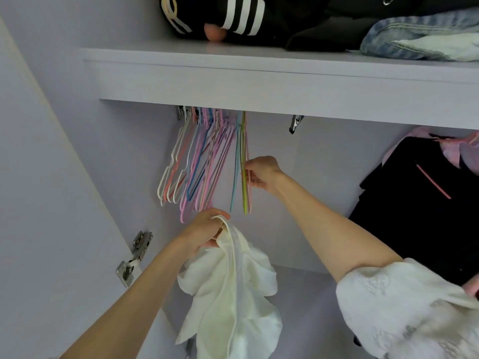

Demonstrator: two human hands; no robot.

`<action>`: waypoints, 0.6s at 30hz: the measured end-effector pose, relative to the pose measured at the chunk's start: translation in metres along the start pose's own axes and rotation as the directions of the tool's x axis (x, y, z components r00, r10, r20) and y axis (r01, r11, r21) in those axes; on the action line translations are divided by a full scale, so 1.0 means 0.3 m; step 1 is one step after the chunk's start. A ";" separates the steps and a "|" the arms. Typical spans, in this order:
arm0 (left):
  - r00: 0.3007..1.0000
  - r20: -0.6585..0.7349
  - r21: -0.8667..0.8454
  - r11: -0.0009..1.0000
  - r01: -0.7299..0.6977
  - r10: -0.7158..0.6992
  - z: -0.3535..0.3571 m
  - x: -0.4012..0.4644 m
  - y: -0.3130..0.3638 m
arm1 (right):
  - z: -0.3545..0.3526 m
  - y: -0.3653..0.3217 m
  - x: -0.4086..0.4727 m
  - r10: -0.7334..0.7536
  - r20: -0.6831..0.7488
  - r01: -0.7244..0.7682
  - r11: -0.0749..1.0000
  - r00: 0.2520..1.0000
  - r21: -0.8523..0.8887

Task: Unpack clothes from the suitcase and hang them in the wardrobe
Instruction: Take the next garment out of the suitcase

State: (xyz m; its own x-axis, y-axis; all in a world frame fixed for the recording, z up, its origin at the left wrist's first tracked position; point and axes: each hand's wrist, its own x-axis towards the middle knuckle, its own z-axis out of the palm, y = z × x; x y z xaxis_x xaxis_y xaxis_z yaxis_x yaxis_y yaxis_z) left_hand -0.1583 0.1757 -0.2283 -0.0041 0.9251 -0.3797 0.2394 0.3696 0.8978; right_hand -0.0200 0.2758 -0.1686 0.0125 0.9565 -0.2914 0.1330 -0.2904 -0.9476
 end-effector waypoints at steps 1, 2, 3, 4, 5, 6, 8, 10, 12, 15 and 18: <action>1.000 0.006 0.003 1.000 -0.001 0.001 -0.004 0.000 -0.001 | 0.006 0.001 0.001 0.001 -0.010 -0.001 1.000 1.000 -0.004; 1.000 0.008 0.006 1.000 0.000 0.000 -0.008 -0.002 -0.003 | 0.009 -0.001 0.001 -0.004 -0.026 0.003 1.000 1.000 -0.006; 1.000 0.006 0.009 1.000 0.002 -0.002 -0.013 -0.002 -0.003 | 0.006 -0.004 0.000 -0.016 -0.058 0.016 1.000 0.998 -0.005; 1.000 0.004 0.009 1.000 0.003 -0.003 -0.016 -0.002 -0.004 | -0.002 -0.009 0.001 -0.041 -0.102 0.042 0.999 0.994 0.007; 1.000 0.000 0.006 1.000 0.003 -0.003 -0.019 -0.003 -0.006 | -0.013 -0.013 0.001 -0.075 -0.146 0.079 0.997 0.986 0.026; 1.000 0.001 0.002 1.000 0.003 -0.003 -0.020 -0.005 -0.006 | -0.027 -0.018 0.000 -0.111 -0.182 0.121 0.992 0.977 0.045; 1.000 0.012 -0.002 1.000 0.000 0.000 -0.016 -0.006 -0.005 | -0.058 -0.020 0.004 -0.188 -0.230 0.205 0.977 0.955 0.052; 1.000 0.015 -0.008 1.000 0.000 0.000 -0.005 -0.003 -0.005 | -0.081 -0.018 0.007 -0.254 -0.260 0.269 0.963 0.932 0.026; 1.000 0.007 -0.014 1.000 0.002 -0.002 0.012 -0.003 0.000 | -0.103 -0.006 0.012 -0.301 -0.276 0.315 0.949 0.913 0.005; 1.000 -0.009 -0.012 1.000 0.012 -0.012 0.035 -0.003 0.002 | -0.143 0.040 0.017 -0.350 -0.283 0.362 0.932 0.893 -0.011; 0.999 -0.041 -0.013 1.000 0.018 -0.019 0.052 0.001 0.001 | -0.179 0.101 0.008 -0.316 -0.296 0.325 0.946 0.902 -0.019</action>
State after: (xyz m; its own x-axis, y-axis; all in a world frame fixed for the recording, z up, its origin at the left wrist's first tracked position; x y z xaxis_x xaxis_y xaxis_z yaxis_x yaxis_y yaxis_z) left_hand -0.1432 0.1747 -0.2315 -0.0482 0.9209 -0.3869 0.2263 0.3874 0.8937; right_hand 0.0373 0.2708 -0.1910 0.2625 0.9620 0.0749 0.1490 0.0363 -0.9882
